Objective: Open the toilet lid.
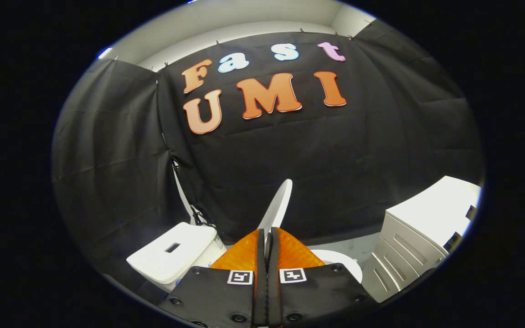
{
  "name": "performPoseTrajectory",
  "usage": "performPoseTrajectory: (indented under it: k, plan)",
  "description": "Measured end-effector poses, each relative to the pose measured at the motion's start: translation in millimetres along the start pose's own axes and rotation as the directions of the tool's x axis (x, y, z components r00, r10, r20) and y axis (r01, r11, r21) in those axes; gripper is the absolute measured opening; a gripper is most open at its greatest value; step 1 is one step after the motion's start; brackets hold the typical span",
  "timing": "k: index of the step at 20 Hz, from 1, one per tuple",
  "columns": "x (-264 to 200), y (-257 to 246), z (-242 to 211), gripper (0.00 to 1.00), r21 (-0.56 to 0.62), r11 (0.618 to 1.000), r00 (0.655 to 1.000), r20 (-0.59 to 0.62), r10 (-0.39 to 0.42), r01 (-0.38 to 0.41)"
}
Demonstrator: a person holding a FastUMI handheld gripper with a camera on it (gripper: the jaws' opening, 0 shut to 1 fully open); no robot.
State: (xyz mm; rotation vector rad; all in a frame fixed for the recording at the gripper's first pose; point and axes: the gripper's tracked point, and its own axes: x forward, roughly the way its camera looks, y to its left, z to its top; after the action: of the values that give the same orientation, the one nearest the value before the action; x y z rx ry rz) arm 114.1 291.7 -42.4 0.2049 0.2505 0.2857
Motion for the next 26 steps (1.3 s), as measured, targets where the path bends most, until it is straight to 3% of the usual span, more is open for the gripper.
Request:
performPoseTrajectory:
  k: [19, 26]
  plan:
    - [9.9, 73.1, 18.5, 0.08, -0.108, 0.992, 0.998, -0.001, 0.063, -0.062]
    - [13.0, 122.1, 23.1, 0.08, -0.151, 0.983, 0.994, 0.000, 0.108, -0.107]
